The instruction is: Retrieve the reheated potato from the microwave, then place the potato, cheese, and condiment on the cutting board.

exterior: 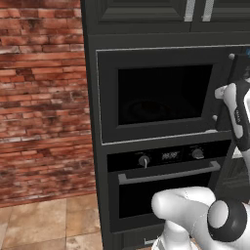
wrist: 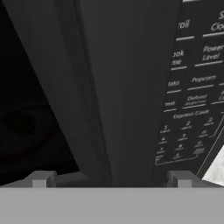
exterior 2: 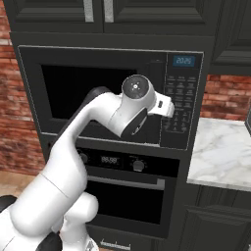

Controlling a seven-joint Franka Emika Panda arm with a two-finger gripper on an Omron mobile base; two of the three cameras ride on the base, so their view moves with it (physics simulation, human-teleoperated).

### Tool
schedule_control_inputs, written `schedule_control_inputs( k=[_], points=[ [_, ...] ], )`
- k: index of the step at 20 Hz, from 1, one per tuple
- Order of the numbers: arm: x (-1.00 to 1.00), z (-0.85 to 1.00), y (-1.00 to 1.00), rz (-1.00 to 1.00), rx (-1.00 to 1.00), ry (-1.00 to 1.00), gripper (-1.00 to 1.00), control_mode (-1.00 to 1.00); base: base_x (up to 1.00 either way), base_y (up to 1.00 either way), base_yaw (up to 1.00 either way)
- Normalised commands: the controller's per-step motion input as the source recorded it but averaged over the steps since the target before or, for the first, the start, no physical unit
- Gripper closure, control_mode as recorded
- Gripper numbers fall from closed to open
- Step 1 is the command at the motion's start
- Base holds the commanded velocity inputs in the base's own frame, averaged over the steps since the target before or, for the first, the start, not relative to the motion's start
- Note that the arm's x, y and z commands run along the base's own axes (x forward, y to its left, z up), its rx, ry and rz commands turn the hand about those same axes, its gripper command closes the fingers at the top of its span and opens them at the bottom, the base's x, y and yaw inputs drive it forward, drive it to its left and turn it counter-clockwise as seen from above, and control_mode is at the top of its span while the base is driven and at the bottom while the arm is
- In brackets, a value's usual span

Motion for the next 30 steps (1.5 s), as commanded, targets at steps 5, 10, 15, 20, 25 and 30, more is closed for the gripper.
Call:
schedule_control_inputs(
  k=[5, 10, 15, 20, 25, 30],
  points=[
    [0.22, 0.0, -0.27, 0.0, 0.0, 0.03, -1.0, -1.0, 0.0, 0.0, 0.0],
    [0.22, -0.01, -0.14, 0.0, 0.01, 0.0, -1.0, -1.0, 0.0, 0.0, 0.0],
    [0.28, -0.07, 0.02, 0.0, 0.01, 0.0, -1.0, -1.0, 0.0, 0.0, 0.0],
    [0.26, -0.11, 0.04, 0.0, 0.04, 0.0, -1.0, -1.0, 0.0, 0.0, 0.0],
    [0.26, -0.17, 0.13, 0.0, 0.07, -0.01, -1.0, -1.0, 0.0, 0.0, 0.0],
    [0.19, -0.23, 0.12, 0.05, 0.13, -0.03, -1.0, -1.0, 0.0, 0.0, 0.0]
  ],
)
